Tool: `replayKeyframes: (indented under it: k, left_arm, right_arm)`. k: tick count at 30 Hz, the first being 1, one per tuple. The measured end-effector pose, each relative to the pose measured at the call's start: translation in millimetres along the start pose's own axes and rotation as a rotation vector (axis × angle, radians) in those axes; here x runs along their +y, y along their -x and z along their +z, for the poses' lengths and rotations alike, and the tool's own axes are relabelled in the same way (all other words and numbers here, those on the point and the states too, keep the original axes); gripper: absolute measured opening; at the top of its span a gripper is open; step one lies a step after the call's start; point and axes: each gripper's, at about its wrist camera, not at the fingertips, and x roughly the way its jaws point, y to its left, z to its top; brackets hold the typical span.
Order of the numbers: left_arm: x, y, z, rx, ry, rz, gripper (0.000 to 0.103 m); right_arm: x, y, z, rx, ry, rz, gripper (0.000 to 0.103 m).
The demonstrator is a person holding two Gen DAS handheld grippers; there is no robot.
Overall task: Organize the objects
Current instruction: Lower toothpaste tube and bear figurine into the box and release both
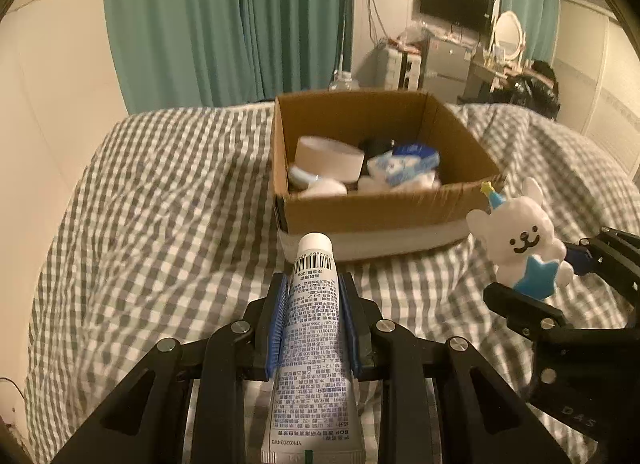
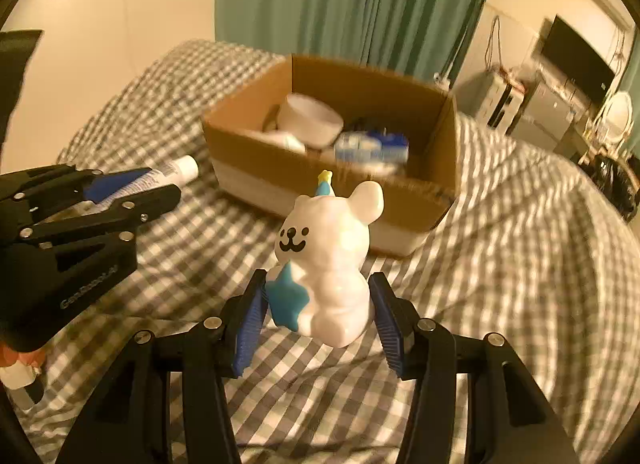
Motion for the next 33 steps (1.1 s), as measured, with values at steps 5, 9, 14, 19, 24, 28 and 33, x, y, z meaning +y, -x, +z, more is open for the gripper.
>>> replayKeyframes:
  k: [5,9,14,19,24,28,33]
  left_arm:
    - [5.3,20.8,19.2,-0.046,-0.006,-0.018,0.026]
    - [11.3,36.2,40.9,-0.087,-0.004,-0.049,0.026]
    - [14.2,37.9,73.4,-0.123,-0.015,-0.074,0.026]
    - [8.9,25.5,103.1,-0.141,-0.044,-0.071,0.026]
    - [0.3,2.1,130.5,-0.144,-0.068,-0.085,0.026]
    - [-9.8,-30.4,144.9,-0.118,-0.1,-0.08,0.026]
    - [-13.2,-79.3,150.5,-0.062,-0.084,-0.093,0.026]
  right_arm:
    - [3.5,35.1,15.5,-0.073,0.023,0.002,0.05]
    - [1.5,47.8,32.6,-0.11,0.028,-0.008,0.05]
    - [-12.4,54.2,58.9,-0.141,0.019,-0.019,0.05]
    - [-35.1,50.3,87.1,-0.17,-0.009,-0.026,0.05]
    - [-57.5,30.9,111.1,-0.177,-0.044,-0.027,0.05]
    - [-72.8,3.1,125.3,-0.158,-0.067,-0.02,0.05]
    - [-85.8,-43.6,133.0,-0.112,-0.082,-0.014,0.05]
